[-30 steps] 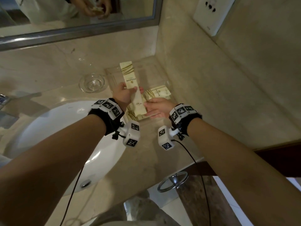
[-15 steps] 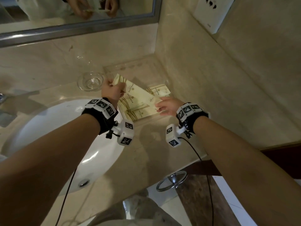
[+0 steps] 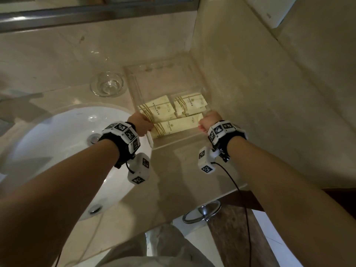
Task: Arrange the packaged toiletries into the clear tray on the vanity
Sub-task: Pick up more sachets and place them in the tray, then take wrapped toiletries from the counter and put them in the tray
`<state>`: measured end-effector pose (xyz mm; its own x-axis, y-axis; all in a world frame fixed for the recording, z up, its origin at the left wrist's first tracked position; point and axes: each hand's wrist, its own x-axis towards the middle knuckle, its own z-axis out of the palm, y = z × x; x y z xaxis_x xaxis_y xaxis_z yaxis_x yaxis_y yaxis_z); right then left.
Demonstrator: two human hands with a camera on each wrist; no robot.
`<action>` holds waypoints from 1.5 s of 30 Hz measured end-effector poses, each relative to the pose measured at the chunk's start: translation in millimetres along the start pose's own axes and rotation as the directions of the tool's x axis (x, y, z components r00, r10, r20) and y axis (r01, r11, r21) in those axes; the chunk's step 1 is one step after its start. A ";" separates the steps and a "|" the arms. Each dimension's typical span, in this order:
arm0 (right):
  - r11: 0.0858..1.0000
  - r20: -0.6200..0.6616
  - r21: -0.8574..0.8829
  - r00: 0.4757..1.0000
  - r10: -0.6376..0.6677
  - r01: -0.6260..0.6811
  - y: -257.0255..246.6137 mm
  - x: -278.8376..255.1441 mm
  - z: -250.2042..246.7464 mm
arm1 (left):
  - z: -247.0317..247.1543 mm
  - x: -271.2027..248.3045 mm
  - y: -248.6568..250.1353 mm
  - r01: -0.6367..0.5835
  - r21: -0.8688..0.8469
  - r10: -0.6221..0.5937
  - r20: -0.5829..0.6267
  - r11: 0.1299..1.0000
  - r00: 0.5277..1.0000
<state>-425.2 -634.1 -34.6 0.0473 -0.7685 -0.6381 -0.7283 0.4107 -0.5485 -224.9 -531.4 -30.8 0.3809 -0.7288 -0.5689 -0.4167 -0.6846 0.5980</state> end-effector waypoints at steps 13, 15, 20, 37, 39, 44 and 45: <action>0.928 -0.195 -0.363 0.968 -0.160 0.080 1.6 2.1 8.0 | -7.0 0.5 -11.6 -0.046 0.080 0.065 -0.266 0.996 0.962; 0.944 -0.220 -0.318 0.962 -0.161 0.085 -8.9 -3.1 9.5 | -22.0 -2.7 -19.8 -0.067 -0.012 0.060 -0.311 0.998 0.948; 0.921 -0.173 -0.256 0.924 -0.341 0.293 -80.5 -40.3 33.3 | -75.0 -21.0 -36.8 -0.159 -0.234 0.023 -0.493 0.959 0.869; 0.545 0.451 -0.180 0.562 -0.694 0.819 -228.6 -240.6 317.6 | -246.2 -179.7 -267.4 -0.210 -0.681 -0.546 -0.703 0.702 0.455; 0.511 0.554 -0.205 0.529 -0.642 0.835 -220.3 -249.5 349.0 | -244.9 -192.2 -298.2 -0.153 -0.725 -0.601 -0.654 0.672 0.460; 0.471 0.640 -0.297 0.539 -0.548 0.831 -200.7 -257.3 410.4 | -228.3 -205.6 -360.9 0.057 -0.792 -0.675 -0.478 0.608 0.562; 0.466 0.629 -0.311 0.547 -0.552 0.828 -198.8 -257.3 419.4 | -224.7 -204.5 -368.4 0.095 -0.793 -0.683 -0.450 0.602 0.576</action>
<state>-5.8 -312.2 12.1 0.8581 -0.3383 -0.3862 -0.5129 -0.5980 -0.6158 36.2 -132.3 -7.9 0.8750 0.0435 -0.4822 0.4397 -0.4883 0.7538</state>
